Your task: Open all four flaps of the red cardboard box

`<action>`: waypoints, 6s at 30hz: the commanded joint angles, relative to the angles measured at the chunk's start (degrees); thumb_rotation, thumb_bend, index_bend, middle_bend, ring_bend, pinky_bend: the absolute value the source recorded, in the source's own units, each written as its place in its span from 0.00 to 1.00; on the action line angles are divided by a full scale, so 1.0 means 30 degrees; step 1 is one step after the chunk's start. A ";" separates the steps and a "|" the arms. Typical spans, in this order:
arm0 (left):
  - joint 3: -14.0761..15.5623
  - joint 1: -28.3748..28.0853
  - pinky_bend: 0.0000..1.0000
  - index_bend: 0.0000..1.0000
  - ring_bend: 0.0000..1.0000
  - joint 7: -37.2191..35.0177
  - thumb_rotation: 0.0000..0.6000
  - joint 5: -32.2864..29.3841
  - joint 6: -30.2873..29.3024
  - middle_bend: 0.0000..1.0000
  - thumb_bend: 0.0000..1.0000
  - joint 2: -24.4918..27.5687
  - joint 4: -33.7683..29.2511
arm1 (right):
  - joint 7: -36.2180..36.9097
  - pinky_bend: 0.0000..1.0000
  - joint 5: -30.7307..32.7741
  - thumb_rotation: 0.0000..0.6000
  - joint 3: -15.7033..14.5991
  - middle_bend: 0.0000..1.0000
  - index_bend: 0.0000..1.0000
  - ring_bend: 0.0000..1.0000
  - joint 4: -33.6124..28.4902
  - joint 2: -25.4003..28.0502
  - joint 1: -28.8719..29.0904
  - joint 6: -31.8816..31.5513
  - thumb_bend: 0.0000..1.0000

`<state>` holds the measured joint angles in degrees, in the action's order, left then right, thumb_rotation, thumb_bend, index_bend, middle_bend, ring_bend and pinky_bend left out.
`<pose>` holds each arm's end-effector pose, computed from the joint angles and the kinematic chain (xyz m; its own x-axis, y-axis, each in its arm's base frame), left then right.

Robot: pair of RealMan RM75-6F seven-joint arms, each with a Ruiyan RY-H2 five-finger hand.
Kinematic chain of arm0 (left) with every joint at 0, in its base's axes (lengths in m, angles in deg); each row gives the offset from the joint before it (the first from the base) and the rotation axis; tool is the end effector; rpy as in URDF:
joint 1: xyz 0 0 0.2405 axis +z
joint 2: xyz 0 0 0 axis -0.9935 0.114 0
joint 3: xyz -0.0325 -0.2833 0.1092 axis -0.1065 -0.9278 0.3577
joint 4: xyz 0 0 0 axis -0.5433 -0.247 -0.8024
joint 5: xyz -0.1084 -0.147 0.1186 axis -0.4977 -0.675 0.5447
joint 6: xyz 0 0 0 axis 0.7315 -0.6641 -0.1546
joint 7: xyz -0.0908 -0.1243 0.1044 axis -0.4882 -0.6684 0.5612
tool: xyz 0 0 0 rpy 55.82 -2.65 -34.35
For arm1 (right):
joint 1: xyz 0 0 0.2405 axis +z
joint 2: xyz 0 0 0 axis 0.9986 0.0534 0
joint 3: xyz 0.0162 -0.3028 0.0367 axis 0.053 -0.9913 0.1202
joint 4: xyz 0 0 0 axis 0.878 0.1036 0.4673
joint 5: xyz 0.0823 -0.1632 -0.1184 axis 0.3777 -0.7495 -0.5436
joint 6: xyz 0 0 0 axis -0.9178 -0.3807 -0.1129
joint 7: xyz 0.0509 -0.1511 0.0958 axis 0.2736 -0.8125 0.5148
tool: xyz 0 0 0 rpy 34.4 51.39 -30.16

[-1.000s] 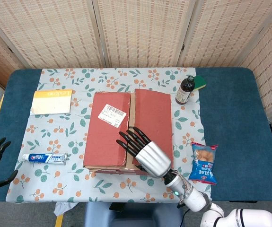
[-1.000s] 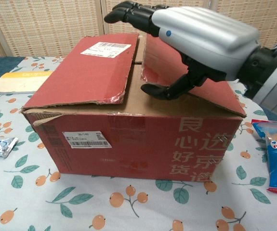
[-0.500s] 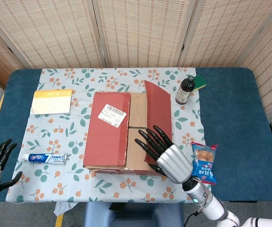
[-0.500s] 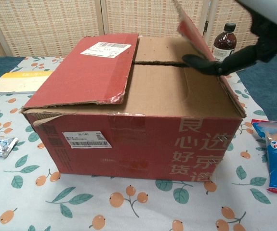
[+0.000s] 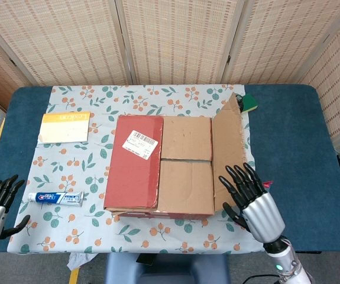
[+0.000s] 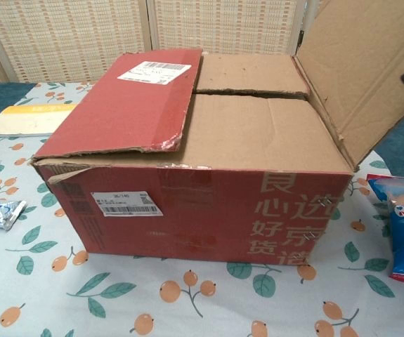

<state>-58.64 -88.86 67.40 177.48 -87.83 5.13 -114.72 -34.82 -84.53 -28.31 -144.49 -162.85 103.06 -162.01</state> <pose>-0.3576 0.2180 0.1763 0.3743 0.0023 0.9273 0.9172 -0.1485 -0.3698 -0.1837 -0.2319 0.0994 0.1985 0.2904 0.9361 -0.7782 -0.5340 0.3307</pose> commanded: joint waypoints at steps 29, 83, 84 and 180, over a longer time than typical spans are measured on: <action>0.0834 -0.1389 0.08 0.01 0.03 0.2052 1.00 0.2374 0.1525 0.06 0.35 0.0054 -0.3290 | 0.6592 0.00 0.1642 1.00 -0.0563 0.00 0.00 0.00 0.4129 0.1599 -0.3388 -0.2233 0.40; -0.3079 -0.8731 0.09 0.12 0.09 1.5088 1.00 -0.4160 0.9465 0.19 0.37 -0.4795 -1.1395 | 1.0406 0.00 0.0501 1.00 0.0208 0.00 0.00 0.00 0.3955 0.3962 -0.4939 -0.5185 0.40; -0.3117 -0.8800 0.09 0.12 0.09 1.5118 1.00 -0.4159 0.9370 0.19 0.38 -0.4836 -1.1282 | 1.0392 0.00 0.0488 1.00 0.0198 0.00 0.00 0.00 0.3931 0.3972 -0.4952 -0.5145 0.40; -0.2102 -0.3520 0.05 0.10 0.09 1.0677 1.00 0.0351 -0.1122 0.19 0.40 -0.0403 -0.6600 | 0.8007 0.00 0.1314 1.00 0.0915 0.00 0.00 0.00 0.2798 0.3838 -0.4209 -0.1832 0.40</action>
<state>-67.45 -101.59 103.02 176.24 -89.76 2.57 -136.60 -9.74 -80.78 -25.91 -135.40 -151.67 89.69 -168.64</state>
